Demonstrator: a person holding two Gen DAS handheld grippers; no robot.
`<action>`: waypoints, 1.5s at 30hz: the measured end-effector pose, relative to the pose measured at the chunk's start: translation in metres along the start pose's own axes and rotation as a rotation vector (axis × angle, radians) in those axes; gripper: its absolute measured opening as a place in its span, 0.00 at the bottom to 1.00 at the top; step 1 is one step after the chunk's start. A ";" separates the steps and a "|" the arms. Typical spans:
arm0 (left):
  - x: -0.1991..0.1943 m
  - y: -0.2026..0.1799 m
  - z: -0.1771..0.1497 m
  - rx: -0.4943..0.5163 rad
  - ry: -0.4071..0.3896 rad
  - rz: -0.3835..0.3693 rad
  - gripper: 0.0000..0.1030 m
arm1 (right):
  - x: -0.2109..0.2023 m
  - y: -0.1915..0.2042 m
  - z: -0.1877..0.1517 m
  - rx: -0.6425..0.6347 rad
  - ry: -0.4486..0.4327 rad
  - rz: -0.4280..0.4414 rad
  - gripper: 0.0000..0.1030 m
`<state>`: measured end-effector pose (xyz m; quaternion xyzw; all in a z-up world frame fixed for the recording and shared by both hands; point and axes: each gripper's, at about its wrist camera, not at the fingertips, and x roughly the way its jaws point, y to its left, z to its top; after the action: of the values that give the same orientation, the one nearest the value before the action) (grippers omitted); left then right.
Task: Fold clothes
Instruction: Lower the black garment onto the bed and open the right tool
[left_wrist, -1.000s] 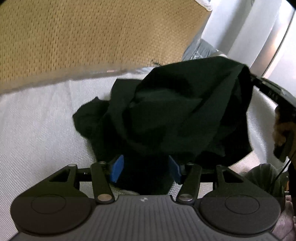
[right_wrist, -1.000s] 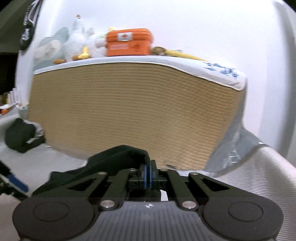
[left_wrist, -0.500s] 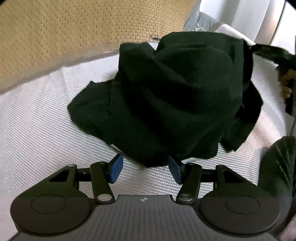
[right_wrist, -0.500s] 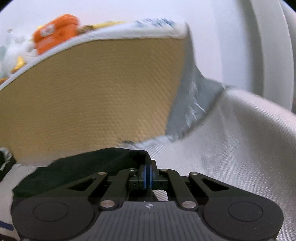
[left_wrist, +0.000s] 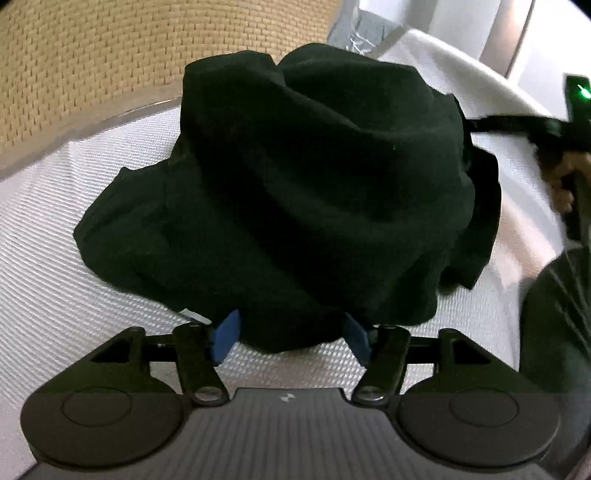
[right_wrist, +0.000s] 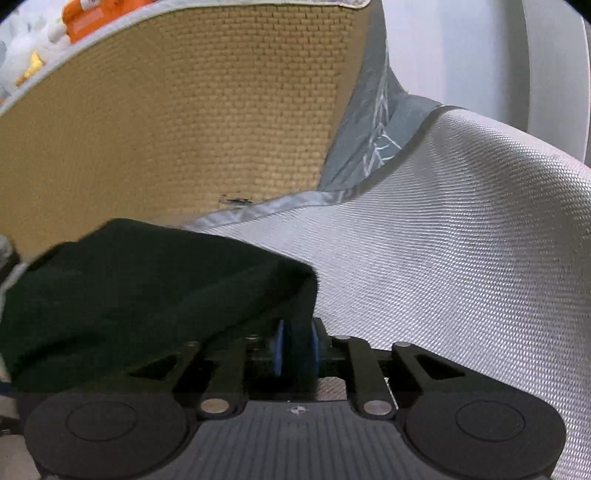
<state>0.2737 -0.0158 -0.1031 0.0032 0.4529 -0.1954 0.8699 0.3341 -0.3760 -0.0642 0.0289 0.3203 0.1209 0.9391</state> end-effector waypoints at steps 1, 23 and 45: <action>0.000 0.000 0.000 -0.004 -0.006 0.000 0.64 | -0.005 0.000 -0.001 0.000 0.003 0.015 0.25; -0.037 0.005 0.019 -0.042 -0.207 0.033 0.16 | -0.070 0.163 -0.058 -0.535 -0.147 0.299 0.44; -0.052 0.017 0.022 -0.099 -0.226 0.065 0.08 | -0.041 0.225 -0.118 -0.846 -0.075 0.274 0.49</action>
<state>0.2701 0.0131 -0.0518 -0.0472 0.3607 -0.1436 0.9204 0.1837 -0.1711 -0.1036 -0.3111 0.2018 0.3634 0.8546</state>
